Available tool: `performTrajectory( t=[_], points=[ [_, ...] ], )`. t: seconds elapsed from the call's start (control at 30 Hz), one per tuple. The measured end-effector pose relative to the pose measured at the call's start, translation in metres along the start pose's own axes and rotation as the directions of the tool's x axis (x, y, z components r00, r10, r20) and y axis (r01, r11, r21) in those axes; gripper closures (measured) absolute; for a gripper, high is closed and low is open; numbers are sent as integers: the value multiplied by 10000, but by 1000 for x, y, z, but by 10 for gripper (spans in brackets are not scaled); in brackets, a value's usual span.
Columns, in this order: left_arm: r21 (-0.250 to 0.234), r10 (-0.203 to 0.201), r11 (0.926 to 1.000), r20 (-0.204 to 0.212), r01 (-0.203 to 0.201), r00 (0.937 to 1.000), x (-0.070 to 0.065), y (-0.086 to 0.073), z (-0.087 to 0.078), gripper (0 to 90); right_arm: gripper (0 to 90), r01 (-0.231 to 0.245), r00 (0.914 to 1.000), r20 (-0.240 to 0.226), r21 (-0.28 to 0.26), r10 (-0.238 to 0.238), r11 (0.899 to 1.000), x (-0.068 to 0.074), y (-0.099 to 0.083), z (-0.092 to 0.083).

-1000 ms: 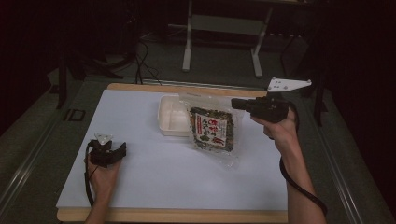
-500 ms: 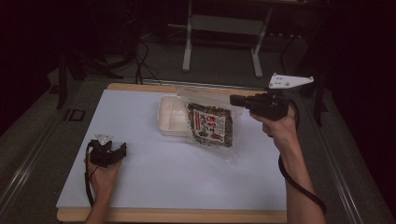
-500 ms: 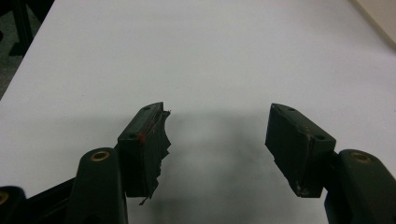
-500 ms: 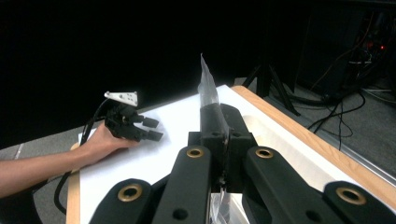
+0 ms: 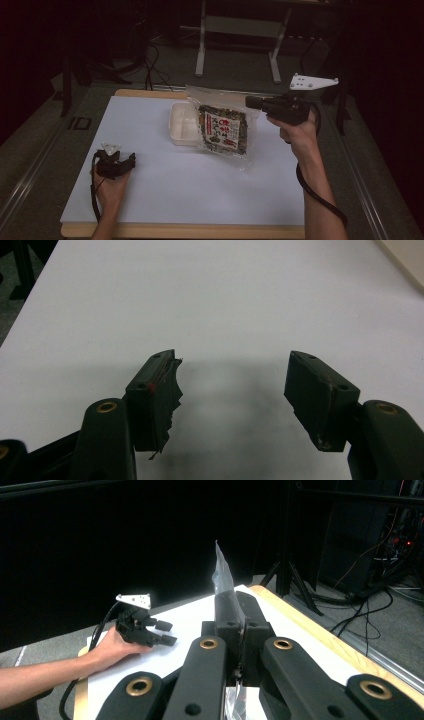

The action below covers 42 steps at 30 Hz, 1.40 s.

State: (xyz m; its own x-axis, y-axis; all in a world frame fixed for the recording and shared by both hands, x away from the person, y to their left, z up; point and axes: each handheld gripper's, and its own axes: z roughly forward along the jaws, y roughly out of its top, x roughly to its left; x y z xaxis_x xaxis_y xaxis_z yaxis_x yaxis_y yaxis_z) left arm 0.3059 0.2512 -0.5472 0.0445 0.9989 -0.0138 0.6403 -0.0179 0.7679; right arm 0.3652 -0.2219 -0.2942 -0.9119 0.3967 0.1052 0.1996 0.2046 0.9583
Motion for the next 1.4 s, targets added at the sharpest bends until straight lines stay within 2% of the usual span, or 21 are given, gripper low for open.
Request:
performTrajectory(
  t=[0.7,1.4],
  points=[
    [5,-43,10000,25,43,10000,1,0,0,378,900,-26,10000,0,-553,26,9985,-3,18,8],
    [3,-34,10000,-5,34,10000,1,0,0,378,900,-278,9992,262,-830,301,9962,-20,19,17]
  ],
)
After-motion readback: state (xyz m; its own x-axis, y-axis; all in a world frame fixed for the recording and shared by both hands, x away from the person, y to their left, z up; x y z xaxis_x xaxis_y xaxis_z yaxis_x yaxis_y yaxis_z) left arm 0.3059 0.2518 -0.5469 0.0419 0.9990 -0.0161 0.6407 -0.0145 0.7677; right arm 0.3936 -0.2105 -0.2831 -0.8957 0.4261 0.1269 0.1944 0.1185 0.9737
